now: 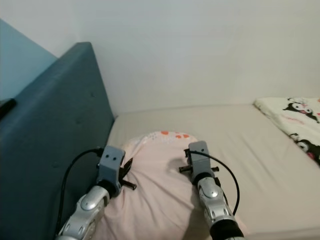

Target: Clean up the room

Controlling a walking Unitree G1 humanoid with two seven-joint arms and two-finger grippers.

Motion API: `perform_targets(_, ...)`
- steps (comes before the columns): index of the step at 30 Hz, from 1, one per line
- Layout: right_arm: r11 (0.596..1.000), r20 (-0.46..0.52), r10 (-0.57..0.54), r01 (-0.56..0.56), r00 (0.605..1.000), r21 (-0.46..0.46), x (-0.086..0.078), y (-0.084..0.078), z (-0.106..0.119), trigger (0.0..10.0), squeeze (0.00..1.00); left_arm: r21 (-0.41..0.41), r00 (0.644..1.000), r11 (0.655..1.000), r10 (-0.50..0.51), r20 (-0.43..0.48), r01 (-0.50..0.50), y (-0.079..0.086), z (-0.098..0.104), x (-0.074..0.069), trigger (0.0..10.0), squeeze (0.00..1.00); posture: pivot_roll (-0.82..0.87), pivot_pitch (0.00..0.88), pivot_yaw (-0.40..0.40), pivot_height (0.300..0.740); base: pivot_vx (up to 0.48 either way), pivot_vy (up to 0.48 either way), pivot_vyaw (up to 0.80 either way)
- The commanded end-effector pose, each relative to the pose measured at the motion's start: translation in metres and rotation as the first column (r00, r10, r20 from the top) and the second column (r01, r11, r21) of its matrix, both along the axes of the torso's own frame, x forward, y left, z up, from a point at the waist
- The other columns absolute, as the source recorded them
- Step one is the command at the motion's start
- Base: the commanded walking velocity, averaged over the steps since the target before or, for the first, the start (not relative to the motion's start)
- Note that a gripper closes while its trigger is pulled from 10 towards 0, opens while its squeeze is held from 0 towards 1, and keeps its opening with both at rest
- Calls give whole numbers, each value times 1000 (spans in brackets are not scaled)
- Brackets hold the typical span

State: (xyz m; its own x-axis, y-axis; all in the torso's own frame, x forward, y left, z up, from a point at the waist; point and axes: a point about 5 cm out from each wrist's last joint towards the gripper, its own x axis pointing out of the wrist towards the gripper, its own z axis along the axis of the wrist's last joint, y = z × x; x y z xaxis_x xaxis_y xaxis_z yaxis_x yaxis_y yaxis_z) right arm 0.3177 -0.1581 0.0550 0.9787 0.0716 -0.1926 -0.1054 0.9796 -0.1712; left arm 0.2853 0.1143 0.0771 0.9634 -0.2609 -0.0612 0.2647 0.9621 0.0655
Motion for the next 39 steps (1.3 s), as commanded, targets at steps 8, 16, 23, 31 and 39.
perform_targets(8, 999, 18, -52, 52, 999, -1, 2, -10, 4, 10000, 0, 9, 999, 1000, 28, 45, -29, 11, 8, 2, 10000, 0, -18, 0, 26, 740, 0, 0, 0)
perform_targets(16, 998, 18, -55, 55, 998, 0, 2, -10, 4, 10000, 0, 60, 997, 998, -7, 72, 3, 8, 10, 1, 10000, 0, -17, 0, 27, 740, 0, -420, 0)
perform_targets(23, 998, 16, -57, 57, 998, -1, 2, -10, 4, 10000, 0, 30, 999, 1000, -4, 53, 3, 8, 9, 1, 10000, 0, -16, 0, 26, 740, 0, -206, 0)
perform_targets(31, 998, 4, -55, 55, 998, -7, 3, -10, 3, 10000, 0, 60, 998, 998, -28, 53, 25, 5, 8, 2, 10000, 0, -21, 0, 29, 740, 0, 0, 0)
perform_targets(39, 999, 7, -52, 52, 999, 4, 5, -9, 6, 10000, 0, 74, 999, 997, -8, 49, 4, 9, 8, 5, 10000, 0, -20, 0, 27, 740, 0, 0, 0)
